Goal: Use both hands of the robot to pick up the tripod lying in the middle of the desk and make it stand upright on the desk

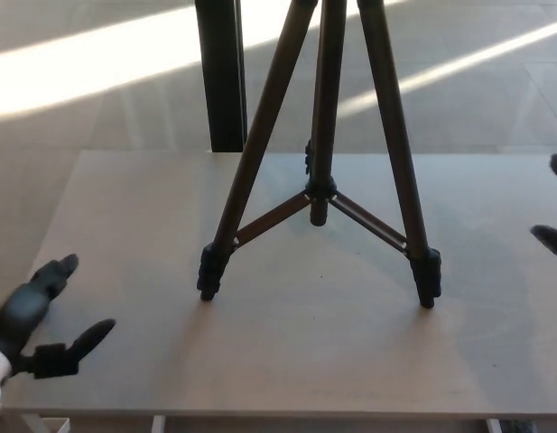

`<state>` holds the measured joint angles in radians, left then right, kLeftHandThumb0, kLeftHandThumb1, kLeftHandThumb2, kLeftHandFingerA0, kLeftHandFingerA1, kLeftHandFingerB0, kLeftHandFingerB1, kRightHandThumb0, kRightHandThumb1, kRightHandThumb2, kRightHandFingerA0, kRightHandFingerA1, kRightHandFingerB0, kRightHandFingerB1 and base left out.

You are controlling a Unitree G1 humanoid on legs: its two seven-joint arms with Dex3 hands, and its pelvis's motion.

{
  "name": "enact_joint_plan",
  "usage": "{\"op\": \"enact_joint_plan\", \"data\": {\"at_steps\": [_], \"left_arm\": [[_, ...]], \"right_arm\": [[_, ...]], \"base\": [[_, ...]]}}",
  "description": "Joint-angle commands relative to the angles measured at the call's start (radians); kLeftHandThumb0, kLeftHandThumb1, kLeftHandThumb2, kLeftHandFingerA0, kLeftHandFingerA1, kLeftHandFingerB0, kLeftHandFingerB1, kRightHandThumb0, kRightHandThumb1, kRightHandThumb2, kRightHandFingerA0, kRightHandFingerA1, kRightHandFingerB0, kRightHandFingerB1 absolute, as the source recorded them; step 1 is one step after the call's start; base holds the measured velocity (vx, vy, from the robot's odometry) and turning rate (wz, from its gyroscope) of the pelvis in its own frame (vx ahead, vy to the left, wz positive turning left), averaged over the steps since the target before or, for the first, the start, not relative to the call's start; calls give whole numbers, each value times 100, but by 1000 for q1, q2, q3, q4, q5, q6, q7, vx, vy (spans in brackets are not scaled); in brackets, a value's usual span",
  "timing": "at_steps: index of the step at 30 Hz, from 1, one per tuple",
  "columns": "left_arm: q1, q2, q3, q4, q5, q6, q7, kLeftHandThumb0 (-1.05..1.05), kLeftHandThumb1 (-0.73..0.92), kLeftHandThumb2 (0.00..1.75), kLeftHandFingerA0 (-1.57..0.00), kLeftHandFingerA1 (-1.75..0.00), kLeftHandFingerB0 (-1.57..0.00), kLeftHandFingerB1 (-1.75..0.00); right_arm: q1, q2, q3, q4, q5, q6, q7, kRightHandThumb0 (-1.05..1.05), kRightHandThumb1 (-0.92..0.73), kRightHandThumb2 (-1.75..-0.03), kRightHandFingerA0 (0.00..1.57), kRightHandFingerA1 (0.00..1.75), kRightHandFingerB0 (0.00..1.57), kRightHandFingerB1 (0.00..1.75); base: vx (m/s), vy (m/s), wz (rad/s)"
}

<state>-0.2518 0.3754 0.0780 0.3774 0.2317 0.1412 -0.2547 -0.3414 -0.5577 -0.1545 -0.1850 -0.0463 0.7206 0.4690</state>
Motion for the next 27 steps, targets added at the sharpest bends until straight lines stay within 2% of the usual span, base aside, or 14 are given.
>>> {"op": "enact_joint_plan", "data": {"at_steps": [1, 5, 6, 7, 9, 10, 14, 17, 18, 20, 21, 22, 23, 27], "left_arm": [[381, 109, 533, -312, -390, -89, -156, -98, 58, 88, 0, -11, 0, 0], [480, 42, 731, -408, -489, 1, -113, -92, 56, 88, 0, -15, 0, 0], [491, 37, 752, -408, -502, 4, -112, -91, 56, 86, 0, -17, 0, 0], [515, 19, 806, -415, -537, 27, -99, -95, 60, 91, 0, -15, 0, 0], [571, -18, 955, -305, -658, 29, -90, -97, 56, 87, 0, -14, 0, 0], [587, -29, 1006, -249, -701, 29, -84, -91, 53, 84, 0, -13, 0, 0], [559, 49, 1054, 232, -698, -175, -83, -89, 59, 88, 0, -17, 0, 0], [535, 112, 1080, 514, -707, -235, -57, -94, 63, 92, 0, -16, 0, 0], [533, 114, 1096, 570, -721, -227, -50, -75, 72, 62, 0, 0, 0, 0], [547, 97, 1099, 698, -724, -207, 5, -95, 60, 94, 0, -9, 0, 0], [568, 71, 1072, 721, -685, -197, 45, -94, 61, 93, 0, -8, 0, 0], [600, 37, 1059, 664, -659, -159, 66, -89, 58, 89, 0, -8, 0, 0], [629, 6, 1047, 590, -631, -111, 90, -58, 69, 81, 0, -4, 0, 0], [762, -142, 993, 228, -540, 162, 113, -58, 84, 65, 0, -43, -2, -32]], "right_arm": [[465, -79, -817, -80, 179, -176, 187, -105, -59, -97, 0, 20, 0, 4], [489, 6, -1053, -27, 209, -201, 8, -95, -54, -88, 0, 7, 7, 15], [487, 11, -1086, -13, 215, -194, -19, -78, -57, -58, 0, 13, 10, 33], [489, 26, -1153, 16, 234, -191, -62, -75, -47, -85, 0, 19, 6, 37], [538, 57, -1281, 200, 271, -332, -216, -68, -66, -59, 0, 31, 17, 29], [555, 52, -1305, 334, 294, -439, -283, -67, -48, -86, 0, 36, 9, 40], [566, -16, -1313, 746, 350, -693, -495, -90, -56, -90, 5, 36, 18, 44], [558, -34, -1298, 885, 376, -750, -548, -95, -59, -96, 0, 11, 14, 47], [552, -29, -1301, 894, 385, -745, -547, -88, -67, -61, 0, 17, 15, 39], [531, 3, -1302, 880, 394, -701, -567, -83, -69, -61, 0, 20, 14, 38], [520, -3, -1276, 932, 382, -720, -601, -94, -58, -94, 0, 22, 13, 43], [499, -31, -1265, 1015, 404, -729, -604, -81, -66, -60, 16, 86, 20, 35], [482, -37, -1259, 1057, 415, -738, -612, -80, -48, -89, 34, 78, 17, 47], [479, 76, -1203, 975, 388, -560, -551, -75, -54, -93, 0, 28, 0, 28]], "base": [[0, 0, 0], [0, 0, 0], [0, 0, 0], [0, 0, 0], [0, 0, 0], [0, 0, 0], [0, 0, 0], [0, 0, 0], [0, 0, 0], [0, 0, 0], [0, 0, 0], [0, 0, 0], [0, 0, 0], [0, 0, 0]]}}
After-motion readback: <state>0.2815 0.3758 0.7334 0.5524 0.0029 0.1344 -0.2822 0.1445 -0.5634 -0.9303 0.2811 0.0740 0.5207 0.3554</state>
